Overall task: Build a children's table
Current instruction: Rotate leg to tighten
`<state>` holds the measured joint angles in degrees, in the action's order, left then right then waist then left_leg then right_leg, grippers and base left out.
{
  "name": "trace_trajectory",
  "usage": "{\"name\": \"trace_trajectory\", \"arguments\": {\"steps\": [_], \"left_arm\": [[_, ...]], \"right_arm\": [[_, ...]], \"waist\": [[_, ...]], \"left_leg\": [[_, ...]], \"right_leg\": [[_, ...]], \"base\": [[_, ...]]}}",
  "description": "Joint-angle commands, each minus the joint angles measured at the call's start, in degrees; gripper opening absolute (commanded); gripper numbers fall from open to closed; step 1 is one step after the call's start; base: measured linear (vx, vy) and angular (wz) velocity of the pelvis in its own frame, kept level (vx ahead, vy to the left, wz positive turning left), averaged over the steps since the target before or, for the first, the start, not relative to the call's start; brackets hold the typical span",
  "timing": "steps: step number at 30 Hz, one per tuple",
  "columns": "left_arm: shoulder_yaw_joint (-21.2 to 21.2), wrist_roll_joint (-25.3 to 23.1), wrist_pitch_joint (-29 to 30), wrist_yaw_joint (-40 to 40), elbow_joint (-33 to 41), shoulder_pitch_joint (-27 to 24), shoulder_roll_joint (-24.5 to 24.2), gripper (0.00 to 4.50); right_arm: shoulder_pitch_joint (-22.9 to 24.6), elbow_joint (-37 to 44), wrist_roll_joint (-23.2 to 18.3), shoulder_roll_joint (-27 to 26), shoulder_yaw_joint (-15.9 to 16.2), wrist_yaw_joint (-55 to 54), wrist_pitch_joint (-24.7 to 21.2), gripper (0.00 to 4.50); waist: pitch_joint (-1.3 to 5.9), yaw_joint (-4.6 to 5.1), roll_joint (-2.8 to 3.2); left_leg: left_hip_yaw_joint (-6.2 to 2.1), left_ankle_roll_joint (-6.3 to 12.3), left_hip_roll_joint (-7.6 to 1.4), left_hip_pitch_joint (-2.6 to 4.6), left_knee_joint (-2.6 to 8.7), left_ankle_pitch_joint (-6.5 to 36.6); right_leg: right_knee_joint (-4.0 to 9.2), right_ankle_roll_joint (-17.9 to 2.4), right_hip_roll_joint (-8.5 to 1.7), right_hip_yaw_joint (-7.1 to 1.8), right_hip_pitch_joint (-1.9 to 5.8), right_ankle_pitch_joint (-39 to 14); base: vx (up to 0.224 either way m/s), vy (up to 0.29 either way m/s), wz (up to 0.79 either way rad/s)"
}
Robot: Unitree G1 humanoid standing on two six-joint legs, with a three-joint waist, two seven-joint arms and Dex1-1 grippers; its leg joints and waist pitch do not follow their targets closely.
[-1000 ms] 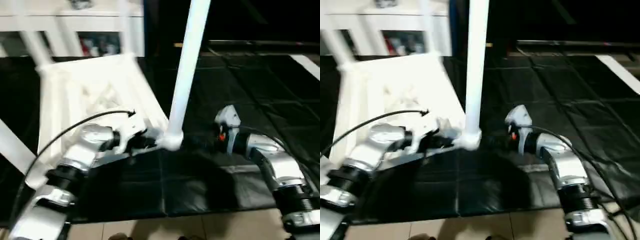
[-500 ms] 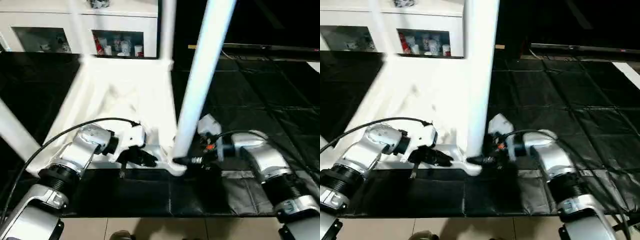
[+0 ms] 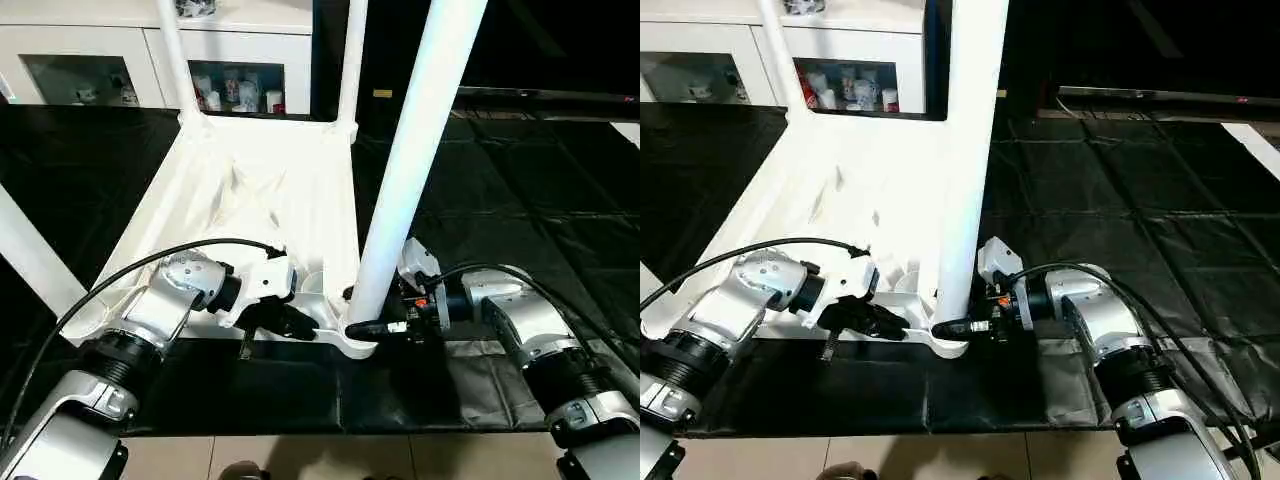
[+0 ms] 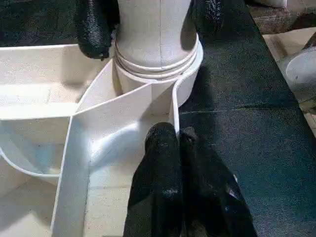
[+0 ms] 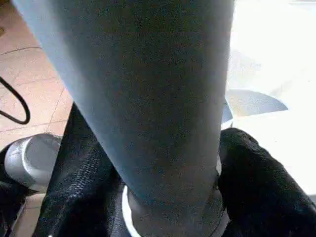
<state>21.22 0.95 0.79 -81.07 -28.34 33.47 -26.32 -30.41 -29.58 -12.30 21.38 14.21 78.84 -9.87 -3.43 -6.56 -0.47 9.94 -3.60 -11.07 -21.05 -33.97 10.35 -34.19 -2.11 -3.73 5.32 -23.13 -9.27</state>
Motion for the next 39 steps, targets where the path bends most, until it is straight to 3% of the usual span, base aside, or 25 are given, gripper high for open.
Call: {"name": "trace_trajectory", "arguments": {"steps": [1, 7, 12, 15, 16, 17, 19, 20, 24, 25, 27, 31, 37, 38, 39], "left_arm": [[1.9, 0.2, -0.9, -3.0, 2.0, -0.5, 0.1, 0.0], [1.6, 0.0, -0.2, -1.7, 1.9, -0.8, 0.1, 0.0], [0.7, -0.4, 1.3, 1.2, 1.5, -0.8, 0.7, 0.0], [-2.2, -1.2, 5.6, 10.2, 0.1, 0.7, 3.5, 0.0], [-2.2, -1.2, 5.6, 10.2, 0.1, 0.7, 3.5, 0.0], [-3.8, -1.3, 9.3, 15.1, 0.3, 1.3, 5.1, 0.0], [-6.7, -1.6, 15.1, 23.8, 1.3, 1.8, 8.2, 0.0], [-7.5, -1.8, 16.5, 26.3, 1.8, 1.8, 9.1, 0.0], [-8.7, -1.6, 18.7, 29.6, 3.1, 1.1, 11.2, 0.0], [-9.3, -1.9, 19.5, 33.0, 3.6, 0.9, 13.0, 0.0], [-11.2, -2.2, 20.2, 41.0, 2.9, 1.4, 17.1, 0.0], [-12.5, -2.9, 20.3, 46.5, 1.2, 3.0, 19.6, 0.0], [-11.8, -3.3, 22.2, 45.7, 2.7, 3.0, 19.3, 0.0], [-11.8, -3.3, 22.2, 45.6, 2.7, 3.0, 19.2, 0.0], [-10.9, -3.6, 22.6, 44.5, 3.2, 2.5, 18.4, 0.0]], "right_arm": [[-0.4, -0.1, -0.7, 0.5, -0.6, -0.2, -0.4, 2.7], [0.7, 1.2, -1.0, -0.5, -1.2, -1.5, -1.2, 2.26], [2.0, 2.7, -0.6, -1.7, -1.8, -5.5, -1.9, 2.19], [2.6, 2.6, 3.0, -5.8, -3.2, -19.0, -2.8, 2.12], [2.6, 2.6, 3.0, -5.8, -3.2, -19.0, -2.8, 2.1], [2.5, 1.9, 4.4, -7.9, -3.6, -24.5, -2.6, 2.07], [2.1, 0.7, 5.8, -11.6, -4.7, -32.8, -2.2, 2.04], [2.1, 0.7, 5.9, -12.6, -5.0, -34.7, -2.4, 1.99], [1.6, 0.1, 6.4, -14.6, -5.5, -38.9, -3.0, 1.98], [1.2, -0.6, 6.7, -16.2, -6.2, -42.5, -3.4, 1.98], [-0.4, -3.4, 7.7, -19.7, -7.6, -50.3, -4.1, 1.97], [-1.7, -5.9, 9.4, -21.8, -7.8, -54.8, -3.7, 1.96], [-1.6, -6.2, 8.5, -22.3, -10.0, -57.1, -4.1, 1.96], [-1.6, -6.1, 8.4, -22.3, -10.0, -57.1, -4.1, 2.31], [-1.3, -5.6, 7.3, -22.3, -11.2, -56.4, -3.8, 2.31]], "waist": [[4.42, 0.22, 0.05], [4.3, 0.3, 0.06], [4.12, 0.41, 0.17], [3.88, 0.97, 0.1], [3.74, 1.17, 0.13], [3.76, 1.36, 0.18], [3.42, 2.27, 0.06], [3.72, 2.8, -0.04], [4.04, 3.65, -0.05], [4.15, 3.86, -0.03], [4.25, 4.11, -0.07], [4.61, 3.93, 0.24], [4.41, 4.05, 0.3], [4.33, 4.08, 0.32], [4.31, 4.09, 0.34]], "left_leg": [[-0.41, 2.74, -2.65, 0.7, 3.6, 8.8], [-0.44, 2.4, -2.65, 0.75, 3.68, 9.6], [-0.5, 1.81, -2.62, 0.91, 3.8, 10.8], [-0.67, 0.3, -2.36, 1.1, 3.98, 12.9], [-0.66, -0.08, -2.3, 1.15, 3.99, 13.5], [-0.83, -0.37, -2.07, 1.34, 3.93, 14.5], [-0.97, -1.18, -2.04, 1.15, 4.06, 15.6], [-1.18, -1.06, -1.77, 0.71, 4.0, 14.9], [-1.04, 0.59, -1.8, 0.6, 3.85, 13.2], [-0.89, 1.29, -1.89, 0.55, 3.72, 11.9], [-0.68, 1.38, -1.89, 0.48, 3.58, 10.3], [-0.69, 2.49, -1.86, 0.2, 3.46, 7.4], [-0.65, 2.95, -1.97, 0.37, 3.57, 8.5], [-0.64, 2.77, -1.99, 0.4, 3.61, 9.2], [-0.64, 2.54, -1.99, 0.5, 3.64, 9.8]], "right_leg": [[3.63, -10.7, -4.91, -3.23, 3.28, -14.0], [3.82, -10.1, -4.89, -3.22, 3.23, -15.6], [4.16, -9.5, -4.89, -3.2, 3.0, -18.2], [4.54, -8.5, -4.89, -3.13, 2.89, -21.9], [4.7, -8.0, -4.9, -3.12, 2.79, -23.4], [5.18, -6.8, -5.07, -2.95, 2.87, -26.8], [5.5, -5.7, -5.04, -2.72, 2.76, -30.2], [5.79, -4.3, -5.2, -2.46, 3.31, -31.3], [5.44, -5.4, -4.84, -2.7, 3.16, -26.0], [4.93, -7.2, -4.79, -2.92, 3.12, -21.9], [4.52, -8.8, -4.59, -3.05, 3.1, -18.3], [3.91, -10.3, -4.55, -2.99, 3.56, -12.1], [4.08, -10.5, -4.62, -3.0, 3.52, -12.2], [4.19, -10.3, -4.67, -3.02, 3.48, -13.1], [4.3, -10.1, -4.68, -3.03, 3.46, -13.9]], "base": [[0.0, 0.0, 0.0], [0.0, 0.0, 0.0], [0.0, 0.0, 0.0], [0.0, 0.0, 0.0], [0.0, 0.0, 0.0], [0.0, 0.0, 0.0], [0.0, 0.0, 0.0], [0.0, 0.0, 0.0], [0.0, 0.0, 0.0], [0.0, 0.0, 0.0], [0.0, 0.0, 0.0], [0.0, 0.0, 0.0], [0.0, 0.0, 0.0], [0.0, 0.0, 0.0], [0.0, 0.0, 0.0]]}}
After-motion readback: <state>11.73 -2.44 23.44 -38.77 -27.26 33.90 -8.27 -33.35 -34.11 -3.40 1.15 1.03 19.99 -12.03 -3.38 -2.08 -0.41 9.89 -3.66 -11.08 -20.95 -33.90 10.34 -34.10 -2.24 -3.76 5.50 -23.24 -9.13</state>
